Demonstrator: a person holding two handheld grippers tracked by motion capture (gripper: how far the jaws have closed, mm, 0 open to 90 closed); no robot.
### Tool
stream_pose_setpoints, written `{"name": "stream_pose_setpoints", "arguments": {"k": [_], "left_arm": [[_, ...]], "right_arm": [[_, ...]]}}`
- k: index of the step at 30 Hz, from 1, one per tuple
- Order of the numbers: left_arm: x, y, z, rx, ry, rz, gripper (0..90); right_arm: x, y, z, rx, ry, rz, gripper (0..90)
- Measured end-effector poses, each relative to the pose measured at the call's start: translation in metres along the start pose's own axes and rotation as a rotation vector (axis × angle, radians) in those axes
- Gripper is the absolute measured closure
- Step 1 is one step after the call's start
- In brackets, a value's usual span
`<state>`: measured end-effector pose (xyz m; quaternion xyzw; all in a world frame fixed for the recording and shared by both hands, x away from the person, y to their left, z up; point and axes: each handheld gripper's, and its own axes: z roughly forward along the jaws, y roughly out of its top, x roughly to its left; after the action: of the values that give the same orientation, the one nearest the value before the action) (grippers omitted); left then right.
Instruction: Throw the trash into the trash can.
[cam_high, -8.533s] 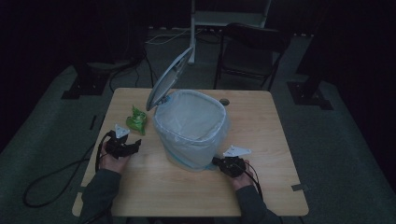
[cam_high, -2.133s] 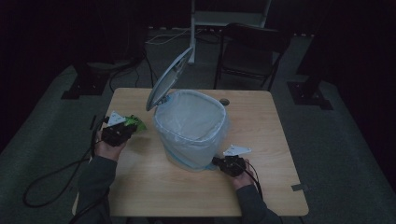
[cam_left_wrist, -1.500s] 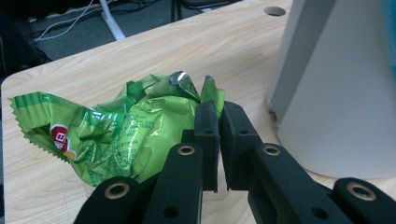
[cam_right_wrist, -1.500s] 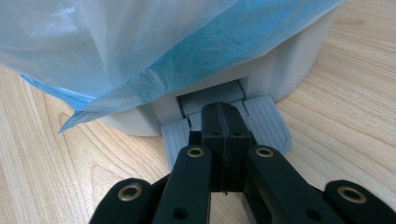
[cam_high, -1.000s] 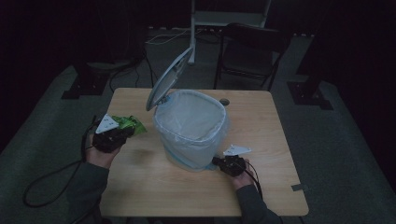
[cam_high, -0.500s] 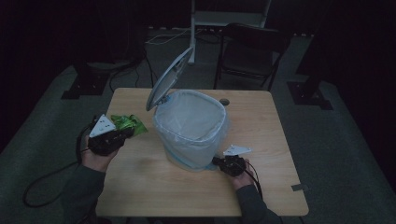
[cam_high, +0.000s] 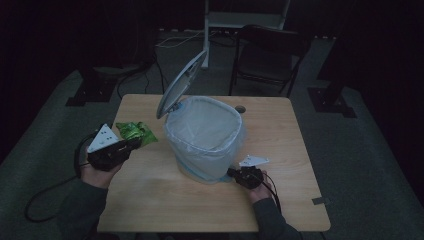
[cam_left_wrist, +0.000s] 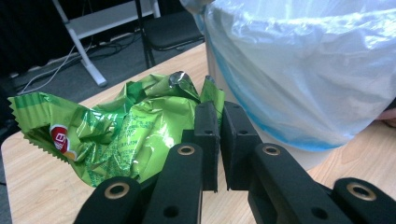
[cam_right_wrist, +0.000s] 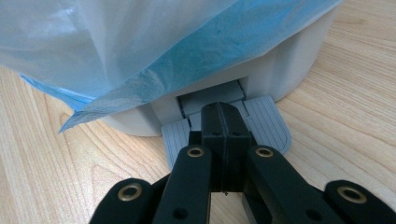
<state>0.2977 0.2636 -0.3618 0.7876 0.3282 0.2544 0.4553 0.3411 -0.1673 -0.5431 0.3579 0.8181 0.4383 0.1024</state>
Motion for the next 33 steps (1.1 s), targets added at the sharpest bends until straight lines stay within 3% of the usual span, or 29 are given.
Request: {"name": "stream_pose_setpoints", "arguments": {"k": [6, 23, 33], "left_arm": [[-0.001, 0.003, -0.007, -0.022, -0.024, -0.004, 85.8], [-0.015, 0.021, -0.028, -0.067, -0.047, 0.043, 85.6], [-0.016, 0.029, -0.037, -0.118, -0.139, 0.011, 85.6]], "right_arm": [[0.0, 0.0, 0.0, -0.001, 0.0, 0.001, 89.9], [0.0, 0.0, 0.0, 0.0, 0.001, -0.001, 89.9], [0.0, 0.0, 0.0, 0.0, 0.001, -0.001, 89.9]]}}
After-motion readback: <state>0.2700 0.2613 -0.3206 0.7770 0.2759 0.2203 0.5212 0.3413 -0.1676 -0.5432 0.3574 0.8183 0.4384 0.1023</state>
